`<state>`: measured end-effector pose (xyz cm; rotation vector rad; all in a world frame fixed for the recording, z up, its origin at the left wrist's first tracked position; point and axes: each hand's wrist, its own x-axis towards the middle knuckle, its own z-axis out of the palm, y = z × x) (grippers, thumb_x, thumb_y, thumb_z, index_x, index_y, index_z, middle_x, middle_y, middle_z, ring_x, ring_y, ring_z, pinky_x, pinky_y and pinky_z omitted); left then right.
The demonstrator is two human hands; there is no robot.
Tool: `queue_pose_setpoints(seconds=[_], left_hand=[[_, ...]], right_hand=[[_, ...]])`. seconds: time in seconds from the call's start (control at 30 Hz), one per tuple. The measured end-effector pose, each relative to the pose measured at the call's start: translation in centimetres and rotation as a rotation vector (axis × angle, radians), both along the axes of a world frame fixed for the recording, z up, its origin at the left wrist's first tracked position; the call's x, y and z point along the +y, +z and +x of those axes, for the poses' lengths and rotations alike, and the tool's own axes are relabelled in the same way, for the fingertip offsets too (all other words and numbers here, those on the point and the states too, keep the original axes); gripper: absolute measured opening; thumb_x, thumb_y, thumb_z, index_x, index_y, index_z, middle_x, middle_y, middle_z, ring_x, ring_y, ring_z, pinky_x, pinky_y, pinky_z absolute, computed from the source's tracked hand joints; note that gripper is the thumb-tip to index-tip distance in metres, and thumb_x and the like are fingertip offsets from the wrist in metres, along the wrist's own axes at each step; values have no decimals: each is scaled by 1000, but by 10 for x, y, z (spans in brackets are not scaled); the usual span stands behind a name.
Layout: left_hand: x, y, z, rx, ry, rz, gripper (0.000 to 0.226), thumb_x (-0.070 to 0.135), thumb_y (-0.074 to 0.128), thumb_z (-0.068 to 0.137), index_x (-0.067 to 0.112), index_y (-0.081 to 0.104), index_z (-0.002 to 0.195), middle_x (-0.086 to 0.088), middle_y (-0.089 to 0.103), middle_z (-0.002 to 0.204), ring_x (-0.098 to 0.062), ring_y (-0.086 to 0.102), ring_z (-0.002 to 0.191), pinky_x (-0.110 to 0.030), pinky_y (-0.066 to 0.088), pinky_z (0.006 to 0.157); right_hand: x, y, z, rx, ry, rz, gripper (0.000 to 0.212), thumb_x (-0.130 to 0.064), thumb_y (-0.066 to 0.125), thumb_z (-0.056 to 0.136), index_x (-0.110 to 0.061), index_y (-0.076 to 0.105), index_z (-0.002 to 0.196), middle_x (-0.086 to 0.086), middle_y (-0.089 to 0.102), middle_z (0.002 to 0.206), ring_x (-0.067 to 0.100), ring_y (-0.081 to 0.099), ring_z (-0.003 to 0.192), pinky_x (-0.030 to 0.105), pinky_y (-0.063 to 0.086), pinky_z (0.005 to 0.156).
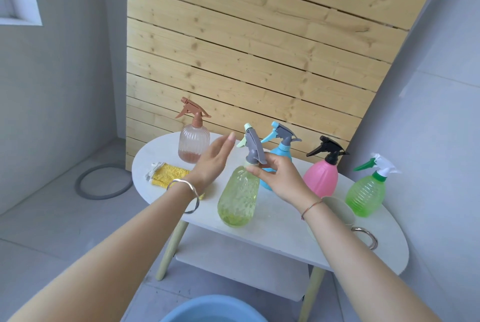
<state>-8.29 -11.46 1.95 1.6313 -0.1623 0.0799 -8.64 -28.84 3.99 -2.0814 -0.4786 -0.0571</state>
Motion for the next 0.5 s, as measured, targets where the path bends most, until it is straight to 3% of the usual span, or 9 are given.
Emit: queue_pose_setpoints(seconds=[0.07, 0.2, 0.3, 0.4, 0.5], left_hand=[[-5, 18, 6, -13, -40, 17, 52, 57, 48, 93, 23, 55, 132, 17, 55, 123, 4, 49, 113, -11, 33, 91], [-14, 28, 23, 9, -92, -27, 18, 40, 67, 87, 23, 70, 90, 9, 64, 83, 6, 57, 77, -7, 39, 74], [-13, 21, 29, 26, -61, -86, 36, 46, 75, 78, 13, 68, 91, -2, 59, 84, -5, 52, 81, -17, 38, 77], [-12, 19, 29, 29, -48, -119, 65, 61, 78, 62, 10, 64, 100, -3, 55, 85, -7, 47, 84, -21, 35, 74], [-13, 22, 26, 43, -66, -130, 44, 47, 78, 74, 11, 64, 95, -4, 58, 85, -9, 49, 83, -16, 38, 73]], right_hand=[[1, -3, -1, 4, 0, 53, 19, -20, 68, 87, -26, 63, 105, -15, 67, 102, -7, 61, 91, 3, 41, 76], [3, -7, 1, 1, -13, 78, 18, -22, 68, 86, -25, 62, 103, -13, 66, 102, 3, 61, 98, 13, 47, 80], [17, -14, -3, -20, -171, 169, 32, -26, 73, 82, -9, 57, 104, -5, 64, 101, 8, 59, 97, 17, 46, 74], [24, -20, -9, 1, -200, 203, 32, -31, 70, 84, -20, 54, 109, -11, 60, 104, 1, 56, 98, 17, 45, 77], [10, -17, -8, 81, -51, 219, 24, -27, 60, 92, -28, 58, 116, -11, 62, 112, -8, 56, 94, 7, 41, 78]])
